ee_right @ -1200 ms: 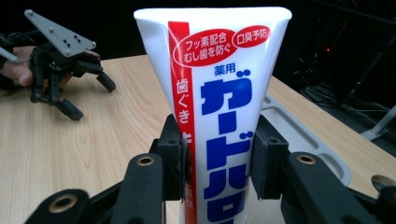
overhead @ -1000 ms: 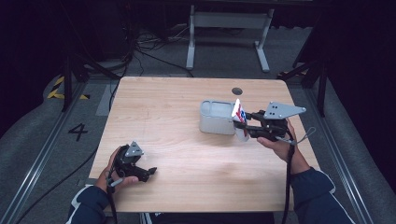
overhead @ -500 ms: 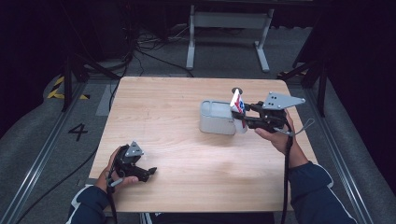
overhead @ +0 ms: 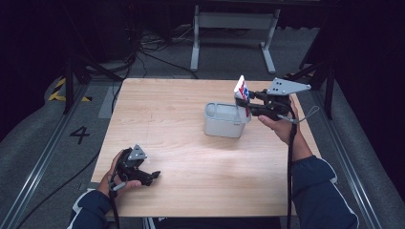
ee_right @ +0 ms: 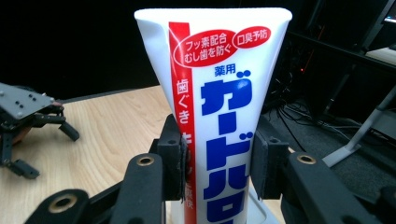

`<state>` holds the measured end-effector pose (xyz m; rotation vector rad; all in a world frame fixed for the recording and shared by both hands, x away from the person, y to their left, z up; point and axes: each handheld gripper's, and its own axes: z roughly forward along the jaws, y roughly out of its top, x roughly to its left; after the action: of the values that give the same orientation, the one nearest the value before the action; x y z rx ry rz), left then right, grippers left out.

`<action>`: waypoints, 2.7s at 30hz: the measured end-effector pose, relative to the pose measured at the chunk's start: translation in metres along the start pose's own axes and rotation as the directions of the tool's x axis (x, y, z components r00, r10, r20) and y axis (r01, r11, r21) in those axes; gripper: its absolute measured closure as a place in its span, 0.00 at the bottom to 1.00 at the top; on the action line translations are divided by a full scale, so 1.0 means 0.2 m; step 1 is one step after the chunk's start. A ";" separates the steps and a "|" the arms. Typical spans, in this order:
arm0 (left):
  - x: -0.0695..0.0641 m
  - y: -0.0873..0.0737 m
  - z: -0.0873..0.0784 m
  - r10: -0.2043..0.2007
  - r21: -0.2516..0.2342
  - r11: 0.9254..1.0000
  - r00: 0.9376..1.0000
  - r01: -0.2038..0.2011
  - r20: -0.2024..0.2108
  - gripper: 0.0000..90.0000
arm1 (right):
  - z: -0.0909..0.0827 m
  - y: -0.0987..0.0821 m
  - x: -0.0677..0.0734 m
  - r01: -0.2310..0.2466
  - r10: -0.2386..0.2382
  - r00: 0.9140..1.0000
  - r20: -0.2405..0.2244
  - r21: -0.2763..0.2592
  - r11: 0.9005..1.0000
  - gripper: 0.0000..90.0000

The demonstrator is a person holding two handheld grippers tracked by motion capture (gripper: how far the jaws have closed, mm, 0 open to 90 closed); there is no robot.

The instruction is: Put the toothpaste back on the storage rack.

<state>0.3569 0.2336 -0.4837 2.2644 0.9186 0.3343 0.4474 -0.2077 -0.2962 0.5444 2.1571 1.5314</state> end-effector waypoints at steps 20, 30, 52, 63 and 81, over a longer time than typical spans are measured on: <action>0.00 0.00 0.00 0.009 0.000 1.000 1.000 -0.009 0.000 0.00 | 0.15 -0.02 -0.06 -0.056 0.057 0.998 0.020 -0.011 0.998 0.70; 0.00 0.00 0.00 0.009 0.005 1.000 1.000 -0.009 0.002 0.01 | 0.25 -0.05 -0.05 -0.076 0.076 0.997 0.003 -0.025 0.997 0.70; 0.00 0.00 0.00 0.007 0.003 1.000 1.000 -0.007 0.002 0.01 | 0.35 -0.14 -0.09 -0.113 0.112 0.993 0.036 0.023 0.993 0.69; 0.00 0.00 0.00 0.005 -0.002 1.000 1.000 -0.005 0.001 0.00 | 0.36 -0.18 -0.09 -0.111 0.108 0.993 0.045 0.057 0.992 0.69; 0.00 0.00 0.00 0.008 -0.001 1.000 1.000 -0.008 0.000 0.00 | 0.36 -0.29 -0.07 -0.085 0.077 0.996 0.054 0.164 0.983 0.66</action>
<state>0.3575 0.2340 -0.4837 2.2676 0.9095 0.3376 0.4959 -0.1766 -0.3705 0.7249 2.2640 1.3726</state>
